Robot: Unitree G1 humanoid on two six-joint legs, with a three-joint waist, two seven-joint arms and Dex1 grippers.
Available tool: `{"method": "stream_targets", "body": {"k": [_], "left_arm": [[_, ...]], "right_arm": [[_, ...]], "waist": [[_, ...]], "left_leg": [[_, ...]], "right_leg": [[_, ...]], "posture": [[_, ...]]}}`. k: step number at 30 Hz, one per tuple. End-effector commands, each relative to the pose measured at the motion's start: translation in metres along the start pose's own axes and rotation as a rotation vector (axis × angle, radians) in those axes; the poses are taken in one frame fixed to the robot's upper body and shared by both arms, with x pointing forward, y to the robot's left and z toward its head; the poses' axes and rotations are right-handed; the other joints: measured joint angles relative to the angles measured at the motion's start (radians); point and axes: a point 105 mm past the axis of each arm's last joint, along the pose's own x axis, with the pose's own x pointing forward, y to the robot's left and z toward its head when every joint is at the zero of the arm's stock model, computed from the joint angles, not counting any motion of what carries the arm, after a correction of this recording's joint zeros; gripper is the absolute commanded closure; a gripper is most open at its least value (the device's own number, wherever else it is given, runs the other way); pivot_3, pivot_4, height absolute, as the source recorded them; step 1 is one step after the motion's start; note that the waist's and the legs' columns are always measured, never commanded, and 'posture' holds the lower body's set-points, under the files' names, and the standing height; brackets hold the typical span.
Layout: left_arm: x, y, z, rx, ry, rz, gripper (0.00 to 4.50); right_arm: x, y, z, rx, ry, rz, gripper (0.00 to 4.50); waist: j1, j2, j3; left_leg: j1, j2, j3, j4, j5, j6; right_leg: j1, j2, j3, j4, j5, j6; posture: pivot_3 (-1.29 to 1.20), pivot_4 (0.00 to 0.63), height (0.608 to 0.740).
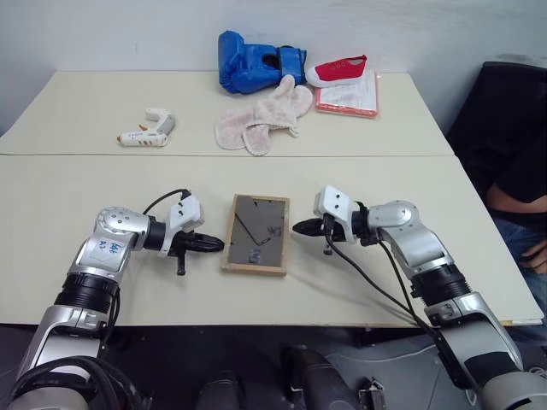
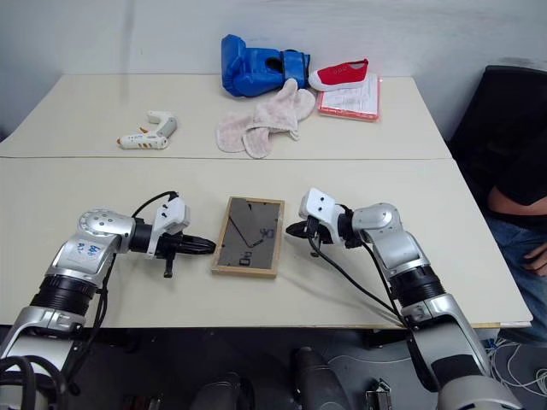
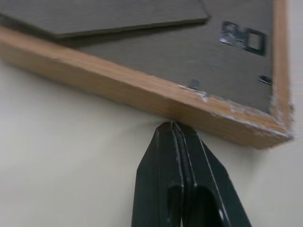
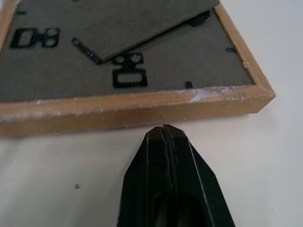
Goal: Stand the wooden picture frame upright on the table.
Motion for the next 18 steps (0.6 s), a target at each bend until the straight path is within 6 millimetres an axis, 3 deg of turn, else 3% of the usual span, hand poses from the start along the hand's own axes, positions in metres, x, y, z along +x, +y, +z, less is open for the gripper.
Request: {"method": "stream_targets", "body": {"k": [1, 4, 7, 9, 13, 18], "left_arm": [[-0.010, 0.004, 0.015, -0.074, -0.085, 0.054, 4.47], [-0.017, 0.005, 0.001, -0.240, -0.064, 0.087, 4.47], [-0.023, -0.001, -0.004, -0.489, -0.080, 0.057, 3.90], [-0.026, -0.010, -0.001, -0.632, -0.100, -0.011, 3.32], [-0.026, -0.016, 0.001, -0.759, -0.103, -0.045, 2.12], [-0.013, -0.021, 0.004, -0.808, -0.090, -0.072, 0.66]], "right_arm": [[-0.006, -0.006, 0.009, -0.054, -0.011, -0.011, 4.50], [-0.010, -0.001, 0.011, -0.112, 0.010, 0.027, 4.50], [-0.009, 0.008, 0.017, -0.168, 0.022, 0.074, 4.50], [-0.007, 0.013, 0.018, -0.210, 0.039, 0.094, 4.50], [-0.002, 0.016, 0.017, -0.275, 0.077, 0.101, 4.50], [0.003, 0.019, 0.011, -0.322, 0.119, 0.106, 4.50]], "waist": [[0.001, 0.000, 0.000], [0.000, 0.000, 0.000], [-0.002, 0.000, 0.000], [-0.004, 0.000, 0.000], [-0.001, 0.000, 0.000], [0.001, 0.000, 0.000]], "left_leg": [[0.000, 0.000, 0.000, 0.000, 0.000, 0.000], [0.000, 0.000, 0.000, 0.001, 0.000, 0.000], [0.000, 0.000, 0.000, 0.001, 0.000, 0.001], [0.000, 0.000, 0.000, 0.001, 0.000, 0.000], [0.000, 0.000, -0.001, 0.001, 0.000, 0.000], [0.000, -0.001, -0.001, 0.001, 0.000, 0.000]], "right_leg": [[0.000, 0.000, 0.000, 0.000, 0.000, 0.000], [0.000, 0.000, 0.000, 0.000, 0.000, 0.000], [0.000, 0.000, 0.000, 0.001, 0.000, 0.000], [0.000, 0.000, 0.000, 0.001, 0.000, 0.000], [0.000, 0.000, 0.000, 0.001, 0.000, 0.000], [0.001, 0.000, -0.001, 0.001, 0.000, 0.000]], "posture": [[0.00, 0.150, 0.740], [0.00, 0.150, 0.740], [0.00, 0.150, 0.740], [0.00, 0.150, 0.740], [0.00, 0.150, 0.740], [0.00, 0.150, 0.740]]}}
